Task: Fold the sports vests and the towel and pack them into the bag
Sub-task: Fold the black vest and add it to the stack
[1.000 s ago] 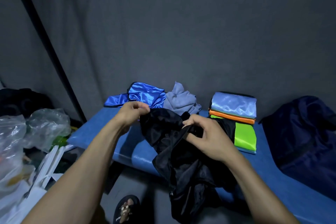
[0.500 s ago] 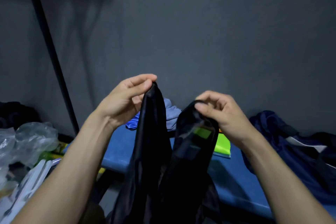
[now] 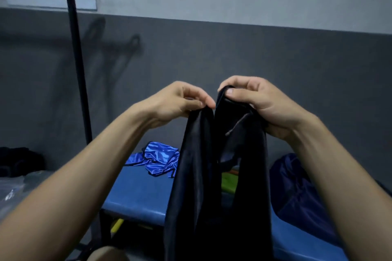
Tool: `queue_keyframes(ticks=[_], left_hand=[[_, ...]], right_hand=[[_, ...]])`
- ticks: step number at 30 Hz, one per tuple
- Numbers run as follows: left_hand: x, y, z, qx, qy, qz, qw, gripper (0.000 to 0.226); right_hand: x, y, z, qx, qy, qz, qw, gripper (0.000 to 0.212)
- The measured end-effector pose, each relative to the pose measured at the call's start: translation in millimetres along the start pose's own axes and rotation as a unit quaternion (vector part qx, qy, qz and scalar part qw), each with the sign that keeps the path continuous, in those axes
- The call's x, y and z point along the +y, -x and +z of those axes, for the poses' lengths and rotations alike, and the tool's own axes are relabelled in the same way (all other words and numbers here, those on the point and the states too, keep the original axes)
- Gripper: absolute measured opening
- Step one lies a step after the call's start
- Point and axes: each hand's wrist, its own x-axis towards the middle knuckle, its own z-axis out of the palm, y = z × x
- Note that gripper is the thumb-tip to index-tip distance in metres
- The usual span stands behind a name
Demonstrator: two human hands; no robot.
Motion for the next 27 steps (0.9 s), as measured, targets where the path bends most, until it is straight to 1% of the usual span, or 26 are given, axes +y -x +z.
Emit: queue_keyframes(ticks=[3, 5, 6, 7, 8, 9, 10, 11, 12, 13, 15, 17, 18, 19, 21, 23, 24, 27], left_hand=[[2, 12, 12, -0.028, -0.023, 0.002, 0.999, 0.049], [4, 18, 18, -0.024, -0.017, 0.003, 1.000, 0.047], [5, 20, 20, -0.015, -0.007, 0.003, 1.000, 0.043], [6, 23, 23, -0.002, 0.004, 0.004, 1.000, 0.039], [7, 25, 25, 0.013, 0.013, 0.005, 1.000, 0.036], [7, 26, 27, 0.027, 0.024, 0.008, 0.999, 0.034], [8, 28, 29, 0.039, 0.034, 0.013, 0.999, 0.031], [8, 30, 30, 0.045, 0.043, 0.018, 0.998, 0.028], [9, 33, 31, 0.048, 0.052, 0.022, 0.997, 0.025], [11, 35, 32, 0.049, 0.062, 0.025, 0.997, 0.021], [14, 40, 35, 0.055, 0.078, 0.031, 0.995, 0.016], [16, 46, 38, 0.060, 0.094, 0.035, 0.993, 0.016], [17, 49, 39, 0.061, 0.102, 0.037, 0.992, 0.017], [18, 52, 40, 0.060, 0.108, 0.038, 0.992, 0.019], [21, 58, 42, 0.059, 0.117, 0.040, 0.991, 0.021], [24, 62, 44, 0.062, 0.117, 0.046, 0.990, 0.022], [25, 64, 46, 0.062, 0.115, 0.051, 0.990, 0.023], [27, 68, 51, 0.054, 0.113, 0.067, 0.990, 0.026]], right_hand=[[-12, 12, 7, -0.022, -0.117, -0.009, 0.993, 0.007], [-16, 17, 11, -0.026, -0.136, -0.007, 0.990, 0.007], [-16, 19, 12, -0.014, -0.104, 0.002, 0.994, 0.007], [-16, 21, 13, 0.004, -0.038, 0.013, 0.999, 0.008], [-14, 24, 12, 0.025, 0.052, 0.022, 0.998, 0.010], [-14, 28, 13, 0.042, 0.137, 0.028, 0.989, 0.011], [-14, 31, 14, 0.048, 0.193, 0.030, 0.980, 0.011], [-14, 35, 16, 0.042, 0.210, 0.031, 0.976, 0.008], [-15, 39, 19, 0.022, 0.196, 0.032, 0.980, 0.005], [-17, 44, 23, -0.008, 0.170, 0.035, 0.985, 0.007], [-26, 52, 29, -0.066, 0.119, 0.042, 0.990, 0.017], [-34, 57, 34, -0.090, 0.103, 0.056, 0.989, 0.018], [-35, 57, 35, -0.076, 0.116, 0.064, 0.988, 0.018], [-34, 56, 36, -0.045, 0.141, 0.067, 0.987, 0.017], [-28, 54, 35, 0.040, 0.213, 0.042, 0.975, 0.017], [-21, 54, 37, 0.095, 0.266, 0.022, 0.959, 0.017], [-17, 55, 37, 0.105, 0.269, 0.024, 0.957, 0.017], [-13, 58, 39, 0.115, 0.217, 0.029, 0.969, 0.016]])
